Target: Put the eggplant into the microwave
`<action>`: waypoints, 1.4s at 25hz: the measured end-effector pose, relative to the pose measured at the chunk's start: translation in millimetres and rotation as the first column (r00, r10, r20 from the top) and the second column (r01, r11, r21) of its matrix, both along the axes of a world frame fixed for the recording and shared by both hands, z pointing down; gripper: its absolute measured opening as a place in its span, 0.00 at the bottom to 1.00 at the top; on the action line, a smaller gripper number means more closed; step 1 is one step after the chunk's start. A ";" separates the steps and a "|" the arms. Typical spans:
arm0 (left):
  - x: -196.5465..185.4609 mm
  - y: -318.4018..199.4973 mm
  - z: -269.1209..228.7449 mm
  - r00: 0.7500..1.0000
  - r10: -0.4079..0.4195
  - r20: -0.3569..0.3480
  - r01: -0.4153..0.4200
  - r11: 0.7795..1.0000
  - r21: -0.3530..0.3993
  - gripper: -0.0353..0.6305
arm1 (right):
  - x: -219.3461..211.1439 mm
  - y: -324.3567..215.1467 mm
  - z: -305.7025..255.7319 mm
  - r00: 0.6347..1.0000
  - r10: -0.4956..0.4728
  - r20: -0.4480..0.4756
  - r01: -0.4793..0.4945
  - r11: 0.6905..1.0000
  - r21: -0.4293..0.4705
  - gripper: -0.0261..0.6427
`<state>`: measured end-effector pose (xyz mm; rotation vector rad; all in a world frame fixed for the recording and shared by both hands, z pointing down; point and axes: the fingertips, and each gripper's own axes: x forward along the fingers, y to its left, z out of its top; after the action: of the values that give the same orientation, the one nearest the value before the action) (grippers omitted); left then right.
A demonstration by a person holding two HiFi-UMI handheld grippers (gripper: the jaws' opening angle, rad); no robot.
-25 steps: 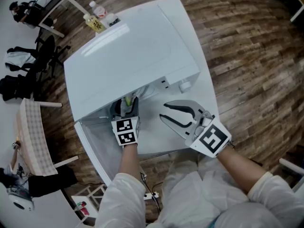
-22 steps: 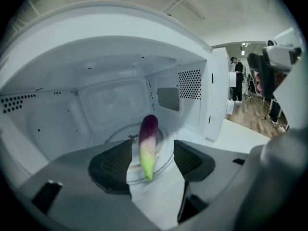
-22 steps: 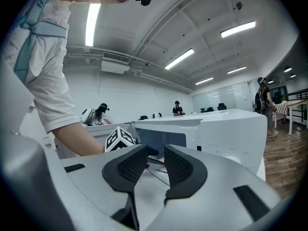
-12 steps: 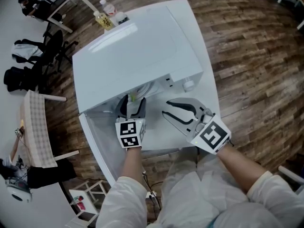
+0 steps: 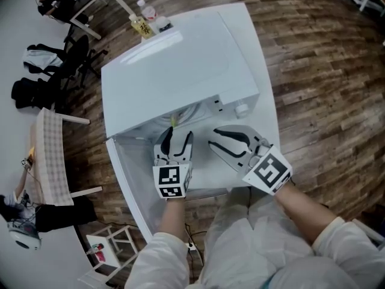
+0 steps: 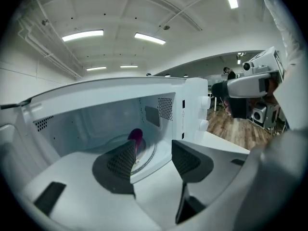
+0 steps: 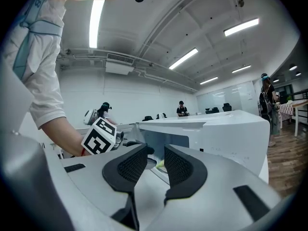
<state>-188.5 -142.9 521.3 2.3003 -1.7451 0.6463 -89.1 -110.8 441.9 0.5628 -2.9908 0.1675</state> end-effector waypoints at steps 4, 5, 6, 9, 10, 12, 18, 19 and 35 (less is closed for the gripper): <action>8.6 8.8 -8.3 1.000 0.007 -0.019 -0.006 1.000 0.018 0.32 | 0.0 3.5 -0.3 1.000 -0.016 0.007 0.016 1.000 0.003 0.20; 11.1 10.5 -11.0 1.000 0.008 -0.023 -0.007 1.000 0.021 0.30 | 0.6 4.0 -0.4 1.000 -0.018 0.007 0.018 1.000 0.002 0.20; 13.7 12.3 -13.6 1.000 0.010 -0.024 -0.009 1.000 0.024 0.26 | 1.3 4.6 -0.8 1.000 -0.020 0.008 0.020 1.000 0.000 0.20; 21.0 18.6 -18.4 1.000 0.015 -0.013 -0.015 1.000 0.023 0.16 | 2.7 7.7 -2.2 1.000 -0.030 0.011 0.030 1.000 -0.004 0.20; 22.4 21.2 -18.9 1.000 0.014 -0.010 -0.014 1.000 0.018 0.13 | 2.7 9.3 -2.6 0.999 -0.034 0.011 0.035 0.999 -0.004 0.20; 25.0 26.6 -20.0 1.000 0.012 -0.013 -0.011 1.000 0.009 0.07 | 2.9 12.6 -3.1 0.999 -0.046 0.009 0.046 0.999 -0.003 0.20; 40.9 39.2 -36.7 0.999 0.017 -0.048 -0.016 1.000 0.024 0.06 | 9.4 18.0 -6.8 0.998 -0.061 0.016 0.061 0.998 0.002 0.20; 44.4 41.0 -41.5 0.998 0.018 -0.055 -0.016 0.999 0.030 0.06 | 10.6 19.2 -7.4 0.998 -0.064 0.014 0.064 0.998 0.003 0.20; 82.4 76.9 -66.1 0.987 0.049 -0.153 -0.040 0.997 0.063 0.05 | 27.3 35.8 -17.3 0.987 -0.153 -0.043 0.154 0.988 0.011 0.12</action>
<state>-106.1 -66.0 455.2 2.3653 -1.6696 0.4156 -61.8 -75.0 424.7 0.3304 -2.9804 0.1210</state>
